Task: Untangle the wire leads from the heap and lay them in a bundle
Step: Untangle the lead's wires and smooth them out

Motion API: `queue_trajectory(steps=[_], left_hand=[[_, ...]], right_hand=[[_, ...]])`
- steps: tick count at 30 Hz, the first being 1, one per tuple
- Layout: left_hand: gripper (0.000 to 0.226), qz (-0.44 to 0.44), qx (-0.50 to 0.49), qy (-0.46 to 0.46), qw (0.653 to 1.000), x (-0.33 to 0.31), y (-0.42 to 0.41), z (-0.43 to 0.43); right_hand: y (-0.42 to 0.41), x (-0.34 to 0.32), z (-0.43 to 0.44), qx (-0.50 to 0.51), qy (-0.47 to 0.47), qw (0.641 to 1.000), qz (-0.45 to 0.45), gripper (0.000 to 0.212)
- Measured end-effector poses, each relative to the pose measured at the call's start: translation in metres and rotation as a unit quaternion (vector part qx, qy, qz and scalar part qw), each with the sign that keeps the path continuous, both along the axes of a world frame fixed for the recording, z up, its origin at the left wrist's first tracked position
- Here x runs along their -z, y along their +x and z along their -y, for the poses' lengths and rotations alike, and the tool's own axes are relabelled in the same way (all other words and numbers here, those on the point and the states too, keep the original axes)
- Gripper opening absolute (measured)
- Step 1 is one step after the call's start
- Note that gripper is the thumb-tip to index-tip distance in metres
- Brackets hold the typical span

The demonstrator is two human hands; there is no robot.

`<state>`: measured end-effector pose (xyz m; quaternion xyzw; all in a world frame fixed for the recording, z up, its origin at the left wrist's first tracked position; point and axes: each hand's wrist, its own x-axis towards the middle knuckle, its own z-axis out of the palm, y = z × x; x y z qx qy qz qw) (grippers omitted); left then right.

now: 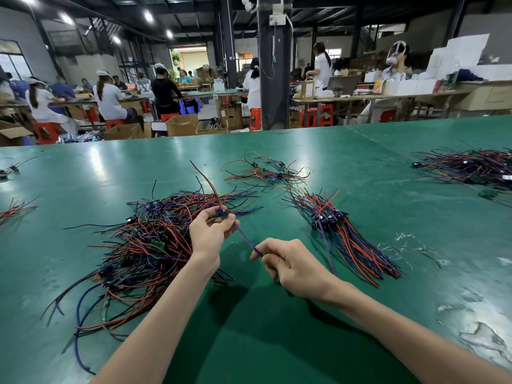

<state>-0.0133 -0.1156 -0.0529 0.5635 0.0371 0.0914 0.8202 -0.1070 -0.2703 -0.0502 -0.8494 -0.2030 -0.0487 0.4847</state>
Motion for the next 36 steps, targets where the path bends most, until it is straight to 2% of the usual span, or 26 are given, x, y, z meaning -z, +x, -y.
queue_trajectory(steps=[4,7,12,19,24,30,33,36], left_hand=[[0.02,0.008,0.009,-0.011,1.0,-0.003,-0.002,0.001],[0.021,0.003,0.006,-0.034,0.999,-0.006,-0.001,-0.002],[0.021,0.004,0.02,-0.043,0.999,-0.006,0.001,-0.002],[0.021,0.029,0.036,-0.023,0.999,-0.005,-0.003,0.004],[0.021,0.035,0.041,-0.036,0.998,-0.006,-0.005,0.004],[0.022,0.014,0.034,-0.089,0.995,-0.008,-0.001,-0.005],[0.022,0.009,0.033,-0.083,0.996,-0.006,-0.001,-0.005],[0.02,0.01,0.04,-0.057,0.998,-0.006,-0.002,-0.004]], right_hand=[[0.0,0.001,0.0,0.011,0.023,1.0,-0.005,0.024],[0.007,0.004,0.0,0.028,0.048,0.994,-0.096,0.024],[0.017,0.008,0.002,0.062,0.098,0.963,-0.244,0.025],[0.019,0.005,0.009,0.119,0.134,0.929,-0.325,0.022],[0.019,0.002,0.011,0.107,0.136,0.931,-0.321,0.018],[0.014,0.005,0.007,0.002,0.032,0.983,-0.18,0.018],[0.012,0.008,0.005,-0.032,0.008,0.99,-0.134,0.024],[0.012,0.008,0.007,-0.035,-0.013,0.991,-0.129,0.024]])
